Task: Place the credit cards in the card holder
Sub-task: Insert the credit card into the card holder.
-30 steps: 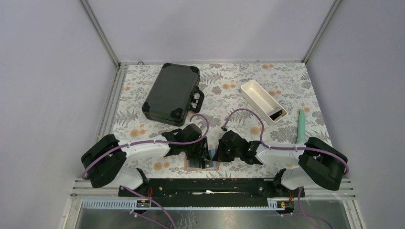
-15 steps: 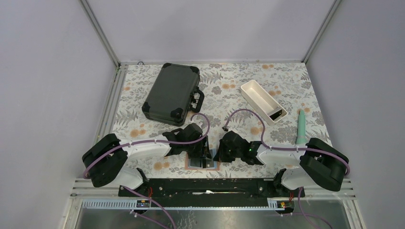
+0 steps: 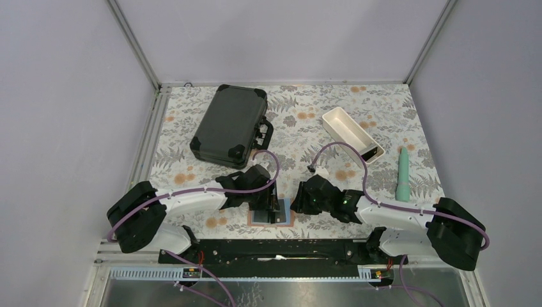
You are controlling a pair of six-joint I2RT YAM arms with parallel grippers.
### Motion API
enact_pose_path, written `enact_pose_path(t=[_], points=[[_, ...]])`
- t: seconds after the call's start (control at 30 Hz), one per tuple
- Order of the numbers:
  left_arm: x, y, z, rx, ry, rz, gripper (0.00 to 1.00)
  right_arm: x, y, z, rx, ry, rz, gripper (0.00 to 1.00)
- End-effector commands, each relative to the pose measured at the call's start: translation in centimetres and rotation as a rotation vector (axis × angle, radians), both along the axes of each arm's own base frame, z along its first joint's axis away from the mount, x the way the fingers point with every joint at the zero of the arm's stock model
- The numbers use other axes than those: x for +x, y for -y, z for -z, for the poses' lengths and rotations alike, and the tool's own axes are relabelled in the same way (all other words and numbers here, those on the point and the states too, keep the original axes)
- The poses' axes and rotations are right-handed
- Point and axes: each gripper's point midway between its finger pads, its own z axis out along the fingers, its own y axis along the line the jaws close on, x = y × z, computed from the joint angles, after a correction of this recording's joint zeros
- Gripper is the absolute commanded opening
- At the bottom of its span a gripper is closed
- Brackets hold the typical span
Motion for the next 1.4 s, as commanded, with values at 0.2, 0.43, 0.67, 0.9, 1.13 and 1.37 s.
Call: enact_pose_path(t=[0.2,0.43,0.67,0.9,1.13,1.37], points=[[1.9,0.8,-2.3,-0.026,0.093,-0.021,0.51,1.1,0.5,-0.1,-0.033,0.022,0.050,0.46],[2.4,1.0,-1.7,-0.018,0.098,-0.032,0.51,1.2,0.6,0.8,-0.038,0.004,0.059,0.46],[2.6,1.0,-1.3,-0.009,0.094,-0.040,0.52,0.9,0.2,1.6,-0.013,-0.012,0.054,0.39],[2.1,1.2,-0.3,-0.017,0.064,-0.035,0.51,0.3,-0.3,2.6,0.006,-0.054,0.040,0.34],[2.1,1.2,0.0,-0.018,0.062,-0.037,0.51,0.1,-0.8,3.3,0.012,-0.080,0.031,0.25],[1.9,2.0,0.2,-0.059,0.046,-0.028,0.51,0.0,-0.7,3.8,0.010,-0.093,0.041,0.12]])
